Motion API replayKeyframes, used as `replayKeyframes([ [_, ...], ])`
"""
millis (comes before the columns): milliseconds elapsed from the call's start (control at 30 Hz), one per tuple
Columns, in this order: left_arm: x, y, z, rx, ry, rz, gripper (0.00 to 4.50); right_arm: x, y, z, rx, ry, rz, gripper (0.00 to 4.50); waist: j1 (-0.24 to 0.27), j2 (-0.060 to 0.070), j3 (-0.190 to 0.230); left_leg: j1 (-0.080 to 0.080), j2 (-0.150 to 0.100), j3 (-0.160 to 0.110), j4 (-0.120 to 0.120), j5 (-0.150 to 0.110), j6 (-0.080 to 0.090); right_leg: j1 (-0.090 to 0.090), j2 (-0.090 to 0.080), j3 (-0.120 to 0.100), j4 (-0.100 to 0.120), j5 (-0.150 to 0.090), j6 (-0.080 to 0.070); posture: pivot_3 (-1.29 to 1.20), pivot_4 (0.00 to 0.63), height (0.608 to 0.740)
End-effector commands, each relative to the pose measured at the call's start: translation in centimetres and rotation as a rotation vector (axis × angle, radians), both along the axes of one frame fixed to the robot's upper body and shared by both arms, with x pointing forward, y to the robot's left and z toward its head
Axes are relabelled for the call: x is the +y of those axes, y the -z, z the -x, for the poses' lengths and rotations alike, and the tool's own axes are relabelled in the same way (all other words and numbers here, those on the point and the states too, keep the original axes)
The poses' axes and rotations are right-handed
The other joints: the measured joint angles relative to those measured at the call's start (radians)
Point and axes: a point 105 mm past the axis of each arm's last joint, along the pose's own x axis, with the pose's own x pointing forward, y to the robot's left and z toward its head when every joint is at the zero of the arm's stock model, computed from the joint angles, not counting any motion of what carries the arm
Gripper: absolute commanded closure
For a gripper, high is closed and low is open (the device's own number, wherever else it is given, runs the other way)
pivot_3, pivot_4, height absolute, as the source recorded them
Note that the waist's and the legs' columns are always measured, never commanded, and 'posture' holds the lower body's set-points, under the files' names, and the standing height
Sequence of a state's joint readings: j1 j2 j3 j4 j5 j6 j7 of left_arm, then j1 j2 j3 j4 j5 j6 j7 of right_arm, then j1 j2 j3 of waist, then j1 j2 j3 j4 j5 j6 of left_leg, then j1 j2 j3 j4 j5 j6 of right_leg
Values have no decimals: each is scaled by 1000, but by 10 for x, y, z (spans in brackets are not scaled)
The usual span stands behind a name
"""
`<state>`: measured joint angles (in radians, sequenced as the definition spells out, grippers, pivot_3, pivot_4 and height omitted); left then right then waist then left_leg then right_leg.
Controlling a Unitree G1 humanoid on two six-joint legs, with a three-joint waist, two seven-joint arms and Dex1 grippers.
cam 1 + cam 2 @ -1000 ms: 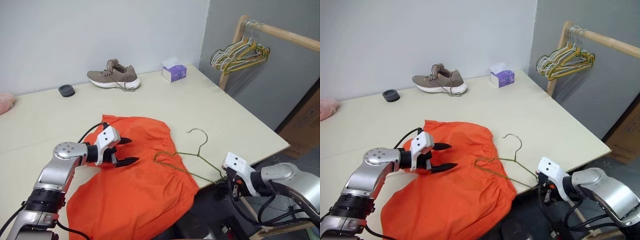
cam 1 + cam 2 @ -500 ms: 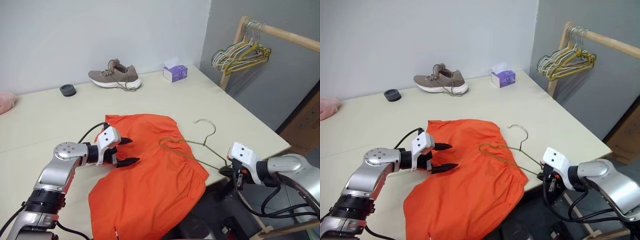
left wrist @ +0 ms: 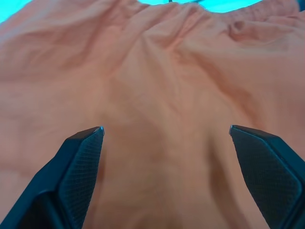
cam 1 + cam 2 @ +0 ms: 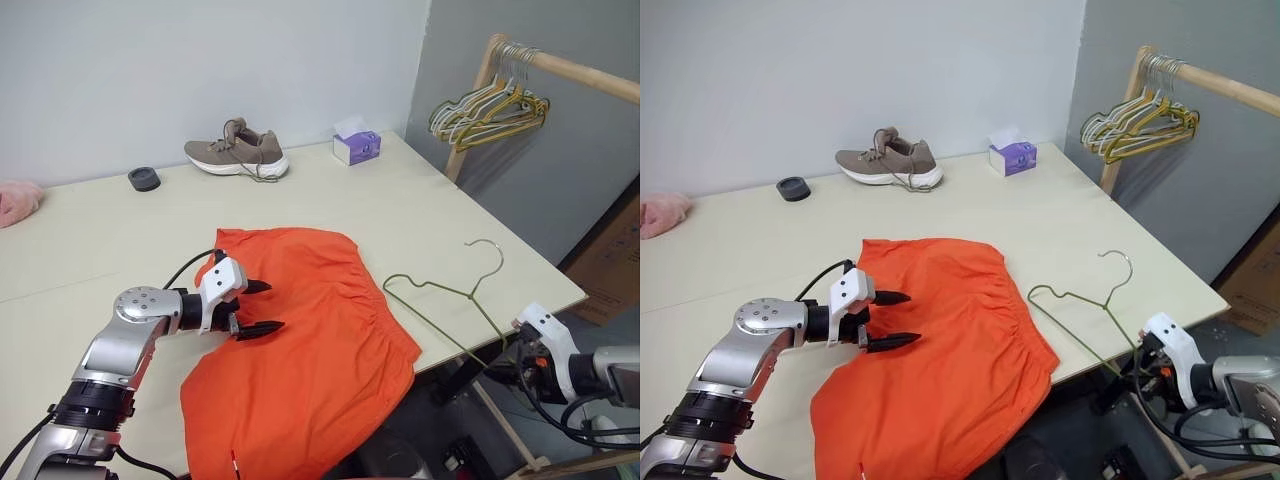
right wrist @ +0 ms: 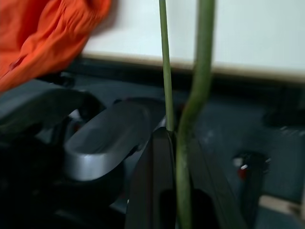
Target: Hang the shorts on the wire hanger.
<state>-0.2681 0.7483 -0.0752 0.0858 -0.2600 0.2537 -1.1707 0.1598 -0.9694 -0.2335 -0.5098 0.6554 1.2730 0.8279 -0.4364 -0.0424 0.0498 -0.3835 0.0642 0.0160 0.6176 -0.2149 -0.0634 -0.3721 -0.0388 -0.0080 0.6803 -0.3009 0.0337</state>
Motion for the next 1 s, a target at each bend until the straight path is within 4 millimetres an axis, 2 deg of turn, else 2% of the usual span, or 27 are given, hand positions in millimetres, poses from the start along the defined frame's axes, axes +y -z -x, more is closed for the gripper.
replayKeyframes([
  [33,-5,-11,-2,-38,26,10,34,2,-8,6,-8,-28,-8,4500,-2,0,0,0,0,0,0,0,0,0,0,0,0,0,0,-444,0,740],
  [300,-3,-12,-3,-42,22,6,34,15,-24,7,-34,-91,-88,4500,-4,0,0,0,0,0,0,0,0,0,0,0,0,0,0,-444,0,740],
  [567,-1,-12,-5,-48,6,0,34,32,-34,18,-32,-229,-108,4500,-4,0,0,0,0,0,0,0,0,0,0,0,0,0,0,-439,0,740],
  [800,2,-12,-7,-64,-13,-3,34,47,-27,23,-44,-337,-70,4500,-4,0,0,0,0,0,0,0,0,0,0,0,-1,0,-1,-435,0,740],
  [1000,7,-14,-15,-100,-52,-9,34,44,-13,13,-43,-298,-28,4500,-4,-1,0,0,0,0,0,0,0,0,0,0,-1,0,-1,-428,0,740],
])
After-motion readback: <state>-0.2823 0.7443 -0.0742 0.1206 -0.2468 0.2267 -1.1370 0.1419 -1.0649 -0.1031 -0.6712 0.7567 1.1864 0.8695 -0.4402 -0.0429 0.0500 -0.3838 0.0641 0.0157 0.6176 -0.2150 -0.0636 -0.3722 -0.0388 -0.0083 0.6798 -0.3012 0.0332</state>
